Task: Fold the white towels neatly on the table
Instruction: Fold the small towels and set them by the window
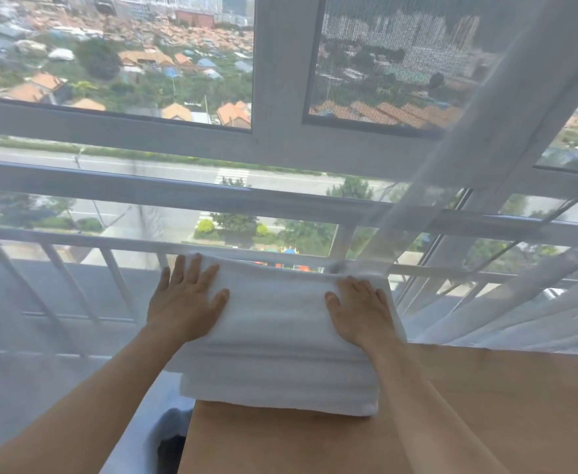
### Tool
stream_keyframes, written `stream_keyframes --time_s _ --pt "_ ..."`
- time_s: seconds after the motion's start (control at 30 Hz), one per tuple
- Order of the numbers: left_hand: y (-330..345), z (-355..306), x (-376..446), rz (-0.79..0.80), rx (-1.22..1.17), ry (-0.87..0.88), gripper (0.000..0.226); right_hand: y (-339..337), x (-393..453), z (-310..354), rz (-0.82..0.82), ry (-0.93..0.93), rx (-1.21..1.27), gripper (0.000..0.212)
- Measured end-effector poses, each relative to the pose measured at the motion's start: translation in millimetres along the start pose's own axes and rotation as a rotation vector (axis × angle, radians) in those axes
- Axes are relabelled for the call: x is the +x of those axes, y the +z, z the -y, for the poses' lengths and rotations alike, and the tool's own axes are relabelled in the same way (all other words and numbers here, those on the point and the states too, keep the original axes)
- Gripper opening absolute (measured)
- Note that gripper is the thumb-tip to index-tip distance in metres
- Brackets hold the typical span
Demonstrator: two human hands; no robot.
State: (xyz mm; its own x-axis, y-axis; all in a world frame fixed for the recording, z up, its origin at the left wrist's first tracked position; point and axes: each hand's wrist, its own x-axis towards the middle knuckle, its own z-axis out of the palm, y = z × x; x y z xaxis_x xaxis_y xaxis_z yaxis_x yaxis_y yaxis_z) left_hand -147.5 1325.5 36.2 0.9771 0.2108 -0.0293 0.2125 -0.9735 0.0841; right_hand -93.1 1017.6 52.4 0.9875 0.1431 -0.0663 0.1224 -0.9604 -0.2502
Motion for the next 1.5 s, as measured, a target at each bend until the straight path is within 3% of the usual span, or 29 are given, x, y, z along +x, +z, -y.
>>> stream_keyframes --time_s 0.07,0.2,0.37,0.63,0.8,0.93,1.1,1.3,1.5 --pt "-3.5 -22.3 -0.9 -0.03 -0.013 0.094 0.067 -2.2 3.2 21.5 -0.089 -0.06 0.103 0.055" --pt "4.5 -64.4 -14.3 0.053 -0.097 0.282 0.058 17.7 0.0 48.5 0.034 -0.126 0.128 0.054" --pt "6.7 -46.7 -14.7 0.029 -0.104 0.134 0.063 25.1 -3.3 30.3 -0.014 -0.069 0.049 0.057" --pt "6.6 -6.5 -7.8 0.011 -0.136 0.068 0.061 17.7 -7.2 3.4 -0.102 -0.016 0.11 0.051" --pt "7.5 8.9 -6.2 0.029 -0.286 0.019 0.06 6.4 -18.0 -16.9 -0.17 0.007 0.103 0.047" --pt "6.7 12.0 -11.2 0.022 -0.313 0.026 0.058 0.7 -27.0 -18.1 -0.207 0.043 0.073 0.045" --pt "3.6 20.2 -25.2 0.051 -0.283 0.071 0.057 -2.0 -49.9 -15.0 -0.136 0.09 0.063 0.049" --pt "9.2 -4.1 -64.6 -0.078 -0.158 0.026 0.061 3.0 -85.2 -21.2 -0.086 0.074 0.111 0.052" --pt "6.8 -75.0 -96.1 -0.013 -0.16 0.212 0.069 -1.5 -124.8 -54.3 -0.06 -0.042 0.163 0.051"
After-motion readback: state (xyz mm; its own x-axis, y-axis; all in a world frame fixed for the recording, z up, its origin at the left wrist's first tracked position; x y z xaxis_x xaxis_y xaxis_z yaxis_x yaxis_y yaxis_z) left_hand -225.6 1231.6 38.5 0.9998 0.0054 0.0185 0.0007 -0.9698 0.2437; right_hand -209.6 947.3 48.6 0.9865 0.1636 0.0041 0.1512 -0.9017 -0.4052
